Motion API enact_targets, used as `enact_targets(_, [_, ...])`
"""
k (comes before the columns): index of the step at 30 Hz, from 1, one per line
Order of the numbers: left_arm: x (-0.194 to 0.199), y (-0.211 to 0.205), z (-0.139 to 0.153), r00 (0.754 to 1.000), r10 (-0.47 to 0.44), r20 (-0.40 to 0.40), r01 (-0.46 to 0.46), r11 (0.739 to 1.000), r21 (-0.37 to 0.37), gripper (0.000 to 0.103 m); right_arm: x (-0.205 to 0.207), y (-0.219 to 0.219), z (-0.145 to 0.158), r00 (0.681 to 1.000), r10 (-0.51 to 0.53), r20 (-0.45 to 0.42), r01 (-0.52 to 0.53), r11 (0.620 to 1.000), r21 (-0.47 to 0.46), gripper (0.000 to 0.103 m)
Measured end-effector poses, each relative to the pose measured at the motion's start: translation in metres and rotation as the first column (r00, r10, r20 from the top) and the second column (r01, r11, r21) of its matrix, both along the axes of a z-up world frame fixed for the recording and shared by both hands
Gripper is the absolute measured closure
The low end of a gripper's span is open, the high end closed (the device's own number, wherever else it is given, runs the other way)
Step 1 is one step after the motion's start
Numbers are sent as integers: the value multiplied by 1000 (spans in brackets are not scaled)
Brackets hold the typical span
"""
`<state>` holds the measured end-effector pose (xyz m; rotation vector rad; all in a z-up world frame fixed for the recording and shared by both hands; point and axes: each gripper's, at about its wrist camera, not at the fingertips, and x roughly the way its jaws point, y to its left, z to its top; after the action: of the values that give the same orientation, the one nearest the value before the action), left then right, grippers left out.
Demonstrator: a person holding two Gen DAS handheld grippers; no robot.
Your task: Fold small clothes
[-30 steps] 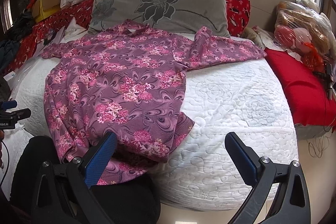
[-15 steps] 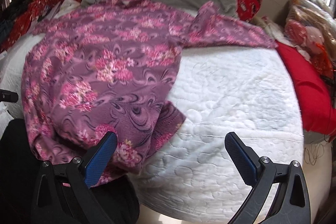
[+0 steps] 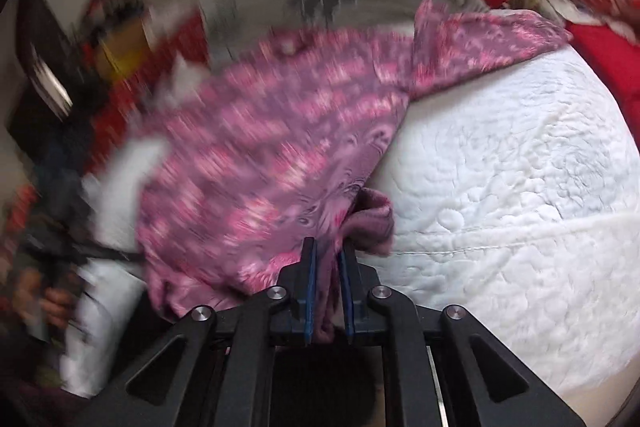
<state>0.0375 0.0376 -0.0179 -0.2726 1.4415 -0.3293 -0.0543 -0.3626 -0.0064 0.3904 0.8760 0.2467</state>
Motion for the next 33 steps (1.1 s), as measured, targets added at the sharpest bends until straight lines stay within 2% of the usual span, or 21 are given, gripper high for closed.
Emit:
enact_targets(2, [-14, 22, 23, 999, 16, 45, -15, 1000, -14, 100, -19, -10, 28, 998, -18, 63, 12, 996, 86, 103])
enact_targets(5, [-21, 51, 21, 998, 45, 46, -46, 999, 18, 100, -33, -18, 49, 994, -52, 100, 39, 992, 121, 103])
enact_targets(7, [-19, 62, 4, 996, 85, 22, -86, 992, 92, 100, -31, -20, 41, 995, -85, 57, 81, 994, 68, 103])
enact_targets(8, [-23, 66, -4, 996, 89, 13, -89, 990, 107, 100, -28, -24, 29, 993, -114, 12, 113, 992, 47, 96])
enact_targets(10, [-32, 72, -10, 995, 104, 5, -104, 992, 72, 100, -25, -30, 5, 984, -164, -68, 164, 986, 6, 95])
enact_targets(11, [-37, 76, -11, 995, 98, 6, -98, 994, 37, 97, -25, -33, -9, 975, -194, -105, 190, 981, -42, 91])
enact_targets(12, [-37, 74, -13, 996, 91, 6, -91, 996, 16, 94, -24, -35, -18, 972, -202, -124, 196, 979, -63, 81])
enact_targets(13, [-37, 72, -15, 996, 86, 4, -86, 996, 5, 86, -25, -35, -33, 967, -206, -150, 195, 977, -85, 77])
enact_targets(14, [-36, 70, -15, 997, 81, 6, -81, 997, -15, 70, -25, -36, -40, 965, -206, -163, 192, 976, -100, 67])
enact_targets(15, [-34, 64, -16, 997, 76, 4, -76, 997, -31, 59, -25, -33, -46, 964, -206, -169, 187, 975, -124, 60])
enact_targets(16, [-33, 61, -19, 997, 74, -1, -74, 996, -54, 45, -24, -29, -51, 965, -199, -169, 173, 972, -158, 57])
enact_targets(17, [-32, 58, -22, 997, 72, -9, -72, 994, -85, 41, -22, -23, -57, 969, -180, -168, 146, 970, -196, 54])
enact_targets(19, [-26, 49, -32, 998, 55, -39, -59, 992, -115, 41, -19, -7, -65, 980, -118, -162, 71, 961, -269, 54])
enact_targets(21, [-24, 42, -48, 995, 59, -83, -66, 994, -91, 42, -14, 6, -72, 987, -65, -149, 10, 941, -338, 54])
enact_targets(22, [-24, 40, -52, 994, 57, -89, -65, 994, -88, 59, -11, 14, -76, 988, -29, -150, -31, 924, -382, 57])
enact_targets(23, [-24, 36, -56, 994, 49, -94, -56, 996, -74, 89, -10, 18, -76, 989, -8, -147, -50, 921, -386, 77])
enact_targets(24, [-24, 35, -55, 996, 49, -75, -51, 999, -18, 95, -9, 18, -75, 990, 16, -142, -66, 933, -354, 95])
enact_targets(25, [-25, 36, -52, 997, 49, -67, -50, 999, -14, 100, -11, 13, -67, 990, 37, -138, -71, 964, -255, 95])
enact_targets(27, [-29, 48, -38, 995, 77, -60, -82, 994, -73, 100, -21, 5, -47, 995, 39, -92, -53, 987, -155, 95])
enact_targets(30, [-43, 69, 0, 994, 107, -3, -106, 986, -126, 101, -60, -17, 7, 999, 19, 33, -22, 997, 72, 96])
enact_targets(33, [-51, 80, 16, 993, 118, 28, -116, 990, -87, 100, -94, -32, 37, 995, -24, 95, 5, 981, 195, 96])
